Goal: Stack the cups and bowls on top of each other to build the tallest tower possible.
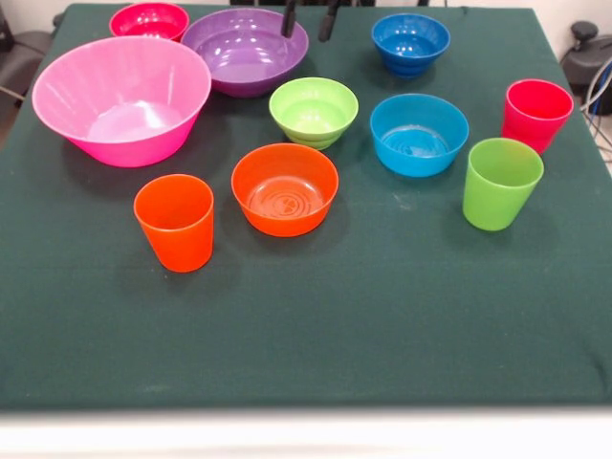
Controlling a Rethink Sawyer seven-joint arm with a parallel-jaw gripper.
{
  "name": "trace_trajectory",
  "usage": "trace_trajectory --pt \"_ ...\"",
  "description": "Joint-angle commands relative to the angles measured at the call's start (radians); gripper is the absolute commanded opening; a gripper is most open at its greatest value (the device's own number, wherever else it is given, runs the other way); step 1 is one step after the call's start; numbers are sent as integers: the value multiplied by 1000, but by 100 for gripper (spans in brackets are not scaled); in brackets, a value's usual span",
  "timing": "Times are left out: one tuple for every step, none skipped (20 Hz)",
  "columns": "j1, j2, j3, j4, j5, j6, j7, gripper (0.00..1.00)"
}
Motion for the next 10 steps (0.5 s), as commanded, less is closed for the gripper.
trace_trajectory --pt "33 65 45 -126 -54 36 1 100" --pt "37 84 41 -134 -51 18 12 100" --pt "33 89 47 -135 -50 14 15 100" --pt "18 87 66 -130 -52 11 12 100" --pt "10 94 77 -132 -54 11 10 100" --pt "13 109 72 -144 -51 3 15 100" --pt "18 125 64 -154 -46 -9 23 100" --pt "22 140 57 -165 -43 -15 27 100" --pt "17 146 63 -169 -45 -15 25 100" --pt "11 152 68 -172 -46 -15 23 100"
